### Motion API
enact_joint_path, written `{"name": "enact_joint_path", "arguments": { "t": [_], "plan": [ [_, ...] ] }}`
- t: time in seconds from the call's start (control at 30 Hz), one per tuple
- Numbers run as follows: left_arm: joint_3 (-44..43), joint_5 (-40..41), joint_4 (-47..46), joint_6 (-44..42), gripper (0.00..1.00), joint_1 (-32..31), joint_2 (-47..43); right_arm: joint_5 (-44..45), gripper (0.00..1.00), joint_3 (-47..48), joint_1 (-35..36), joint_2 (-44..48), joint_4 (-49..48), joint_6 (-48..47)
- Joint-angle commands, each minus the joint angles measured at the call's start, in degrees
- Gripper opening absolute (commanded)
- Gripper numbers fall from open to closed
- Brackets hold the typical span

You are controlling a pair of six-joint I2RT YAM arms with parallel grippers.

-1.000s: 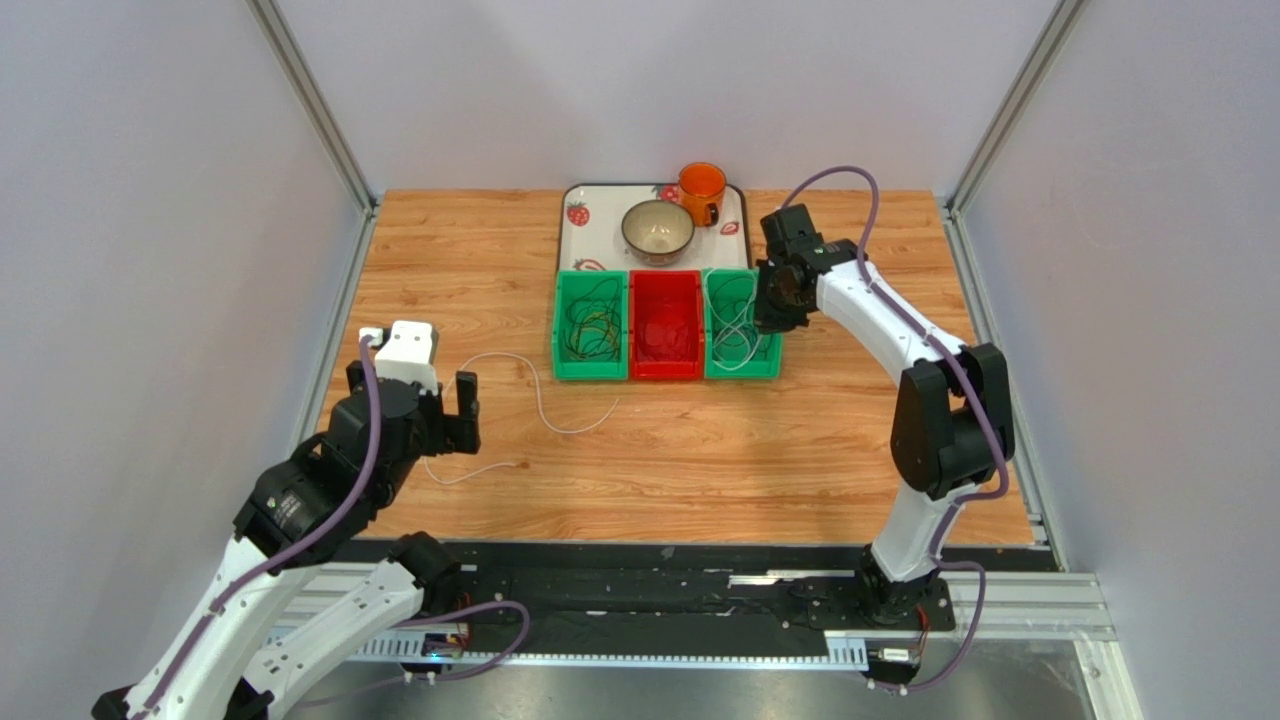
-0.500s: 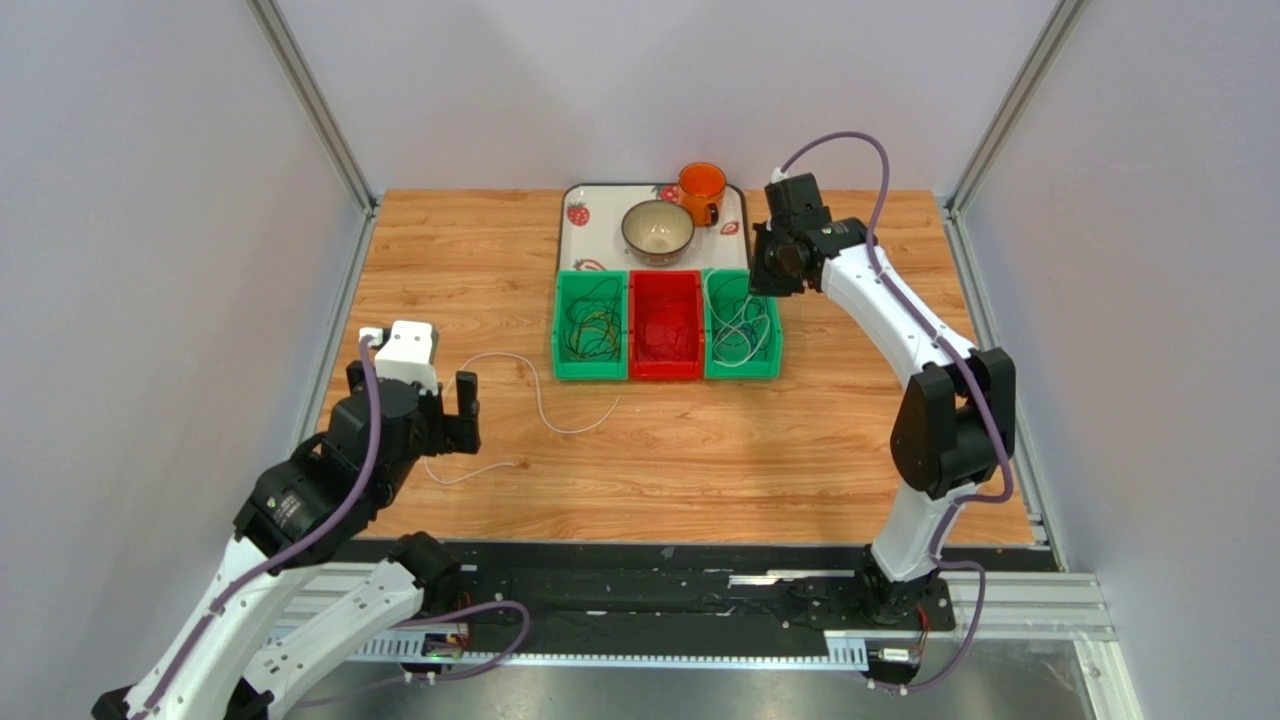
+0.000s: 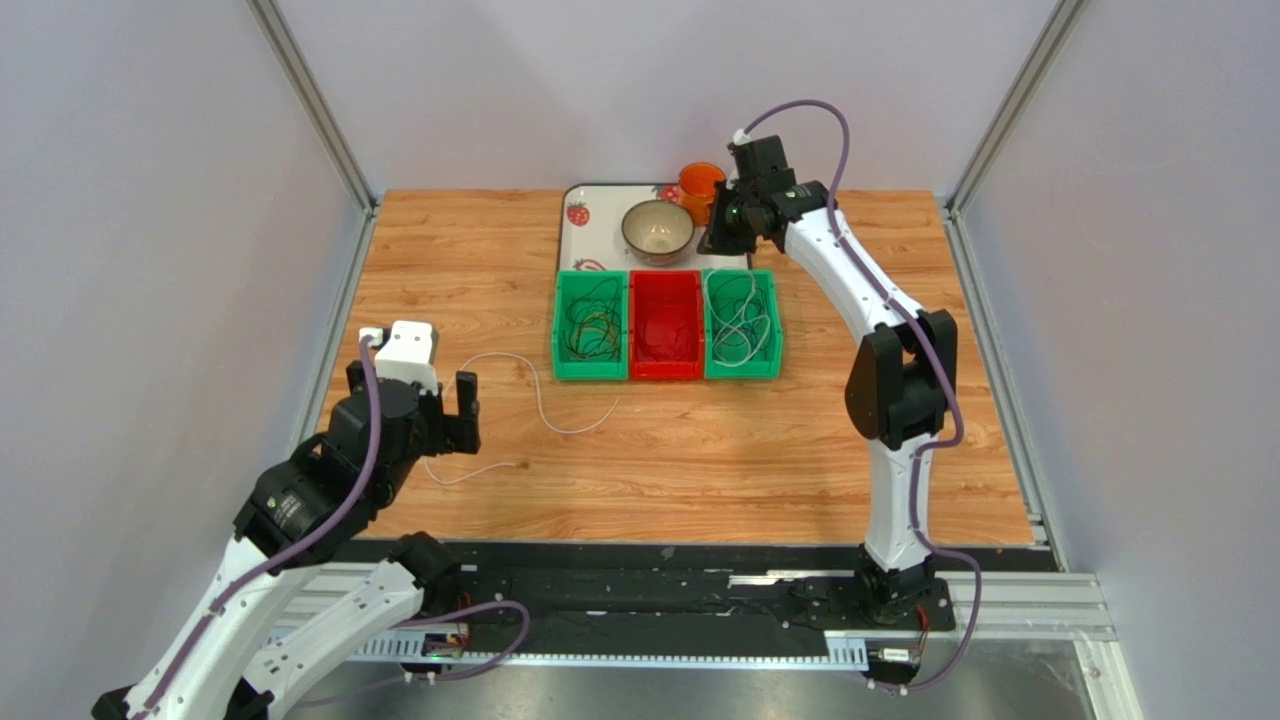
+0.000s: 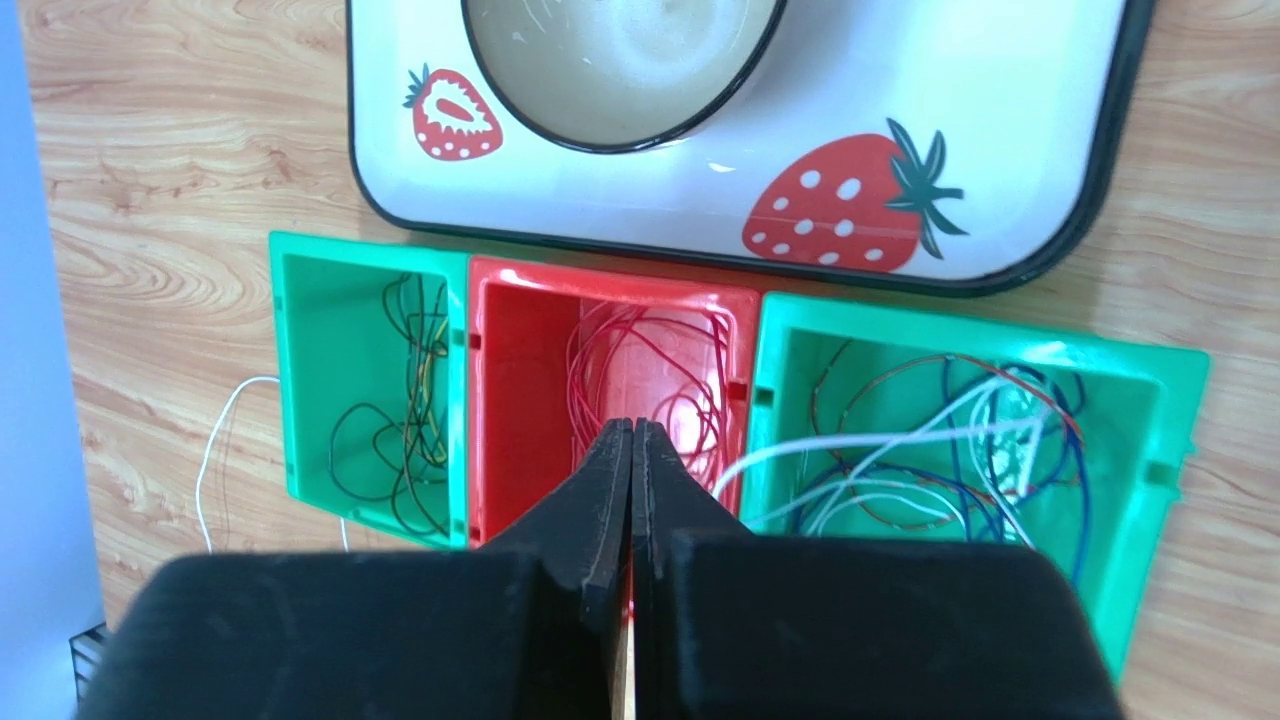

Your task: Untangle the cables

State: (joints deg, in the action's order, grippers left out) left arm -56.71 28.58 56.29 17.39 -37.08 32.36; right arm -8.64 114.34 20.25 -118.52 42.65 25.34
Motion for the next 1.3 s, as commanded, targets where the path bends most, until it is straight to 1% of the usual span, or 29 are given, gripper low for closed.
{"name": "enact_joint_path", "arguments": {
  "t": [0.0, 0.23, 0.37, 0.53, 0.63, 0.67, 0.7, 0.77, 0.8, 0.87, 0.93, 0.97, 1.0, 1.07, 1.1, 1.13, 1.17, 1.23, 1.27],
  "plan": [
    [0.11, -0.01, -1.54, -1.13, 0.98, 0.17, -0.10, -0.85, 0.00, 2.12, 0.32, -3.21, 1.21, 1.47],
    [0.11, -0.10, -1.54, -1.13, 0.98, 0.25, -0.01, 1.26, 0.00, -3.06, -2.49, -4.00, 0.50, 1.02],
    [0.11, -0.10, -1.54, -1.22, 0.98, 0.17, 0.07, 0.74, 0.00, -5.36, -3.81, -3.56, -0.38, 0.94],
    [0.11, -0.01, -1.54, -1.13, 0.98, 0.17, 0.25, -0.58, 0.00, -4.84, -3.64, -3.47, -0.90, 1.02],
    [0.28, -0.19, -1.62, -1.30, 0.98, 0.17, 0.34, -3.21, 0.00, -1.59, -3.47, -2.60, -0.82, 0.50],
    [0.20, -0.28, -1.71, -1.30, 0.98, 0.25, 0.51, -4.79, 0.02, 0.51, -3.29, -1.98, -0.56, 0.15],
    [0.11, -0.28, -1.63, -1.30, 0.98, 0.17, 0.60, -5.24, 0.11, 1.49, -2.94, -1.37, -0.47, -0.90],
    [0.11, -0.19, -1.54, -1.30, 0.98, 0.17, 0.86, -4.90, 0.21, 2.81, -1.19, 1.17, -0.20, -2.05],
    [0.11, -0.10, -1.45, -1.13, 0.98, 0.25, 1.12, -4.63, 0.28, 3.25, -0.48, 2.06, -0.03, -3.44],
    [-0.33, 0.68, -1.01, -0.60, 0.99, 0.25, 1.30, -3.40, 0.32, 2.55, 2.24, 4.86, 0.58, -4.25],
    [-1.29, 2.44, -0.13, 0.36, 0.99, 0.17, 1.83, -3.05, 0.36, -1.30, 4.52, 7.41, 0.59, -4.51],
    [-1.82, 2.53, 0.04, 1.32, 0.99, 0.17, 3.05, -2.26, 0.37, -3.41, 5.06, 10.56, 0.33, -4.34],
    [-2.52, 2.80, 0.31, 2.55, 0.99, 0.17, 3.76, -1.82, 0.40, -9.87, 6.45, 12.50, -1.85, -4.08],
    [-2.71, 1.67, -0.65, 5.45, 0.99, 0.17, 6.57, -0.24, 0.42, -17.10, 7.78, 16.81, -5.28, -2.76],
    [-2.01, 0.35, -3.09, 5.55, 0.99, 0.17, 7.53, -0.06, 0.43, -20.27, 8.92, 20.40, -8.35, -2.06],
    [-1.57, -0.62, -4.42, 5.99, 0.99, 0.17, 9.63, 0.12, 0.43, -26.13, 9.45, 22.26, -9.51, -1.44],
    [-1.22, -0.45, -5.57, 7.56, 0.99, 0.17, 10.78, 0.47, 0.43, -28.54, 9.98, 23.67, -10.30, -0.31],
    [0.19, 0.42, -9.44, 7.75, 0.99, 0.25, 12.98, 1.26, 0.43, -33.46, 12.17, 27.98, -12.59, 0.84],
    [0.19, 1.30, -10.06, 8.53, 0.99, 0.25, 15.60, 1.78, 0.43, -38.18, 12.88, 29.38, -13.55, 1.98]
  ]
}}
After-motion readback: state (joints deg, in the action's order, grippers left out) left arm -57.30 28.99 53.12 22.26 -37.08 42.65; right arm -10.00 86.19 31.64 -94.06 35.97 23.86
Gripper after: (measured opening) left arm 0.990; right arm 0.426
